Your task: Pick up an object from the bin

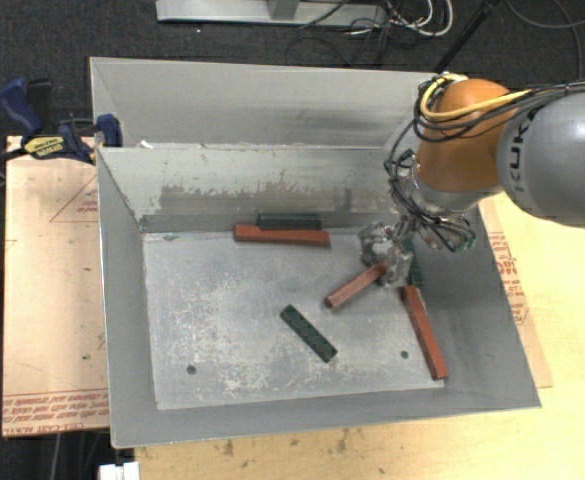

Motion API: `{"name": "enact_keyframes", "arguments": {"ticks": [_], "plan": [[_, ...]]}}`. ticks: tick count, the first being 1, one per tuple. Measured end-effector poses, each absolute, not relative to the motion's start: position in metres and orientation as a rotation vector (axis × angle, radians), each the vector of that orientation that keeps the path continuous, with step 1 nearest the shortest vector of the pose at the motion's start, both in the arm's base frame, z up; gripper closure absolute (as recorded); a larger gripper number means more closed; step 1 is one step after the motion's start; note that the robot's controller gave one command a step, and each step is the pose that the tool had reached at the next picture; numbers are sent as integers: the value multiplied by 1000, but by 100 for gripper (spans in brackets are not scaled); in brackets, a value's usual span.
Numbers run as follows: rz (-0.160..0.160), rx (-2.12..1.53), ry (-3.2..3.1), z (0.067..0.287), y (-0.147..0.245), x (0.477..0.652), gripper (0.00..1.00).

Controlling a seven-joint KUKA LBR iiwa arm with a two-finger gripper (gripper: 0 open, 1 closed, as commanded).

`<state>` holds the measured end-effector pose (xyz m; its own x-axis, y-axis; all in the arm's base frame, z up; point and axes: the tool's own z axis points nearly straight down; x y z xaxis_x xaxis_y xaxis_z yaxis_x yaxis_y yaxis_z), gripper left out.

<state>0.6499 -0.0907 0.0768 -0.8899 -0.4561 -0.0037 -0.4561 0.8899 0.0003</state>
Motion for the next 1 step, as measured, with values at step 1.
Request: {"name": "enact_keyframes", "arguments": {"ticks": [1], "plan": [[2, -736, 3051, 77, -91, 650, 100]]}}
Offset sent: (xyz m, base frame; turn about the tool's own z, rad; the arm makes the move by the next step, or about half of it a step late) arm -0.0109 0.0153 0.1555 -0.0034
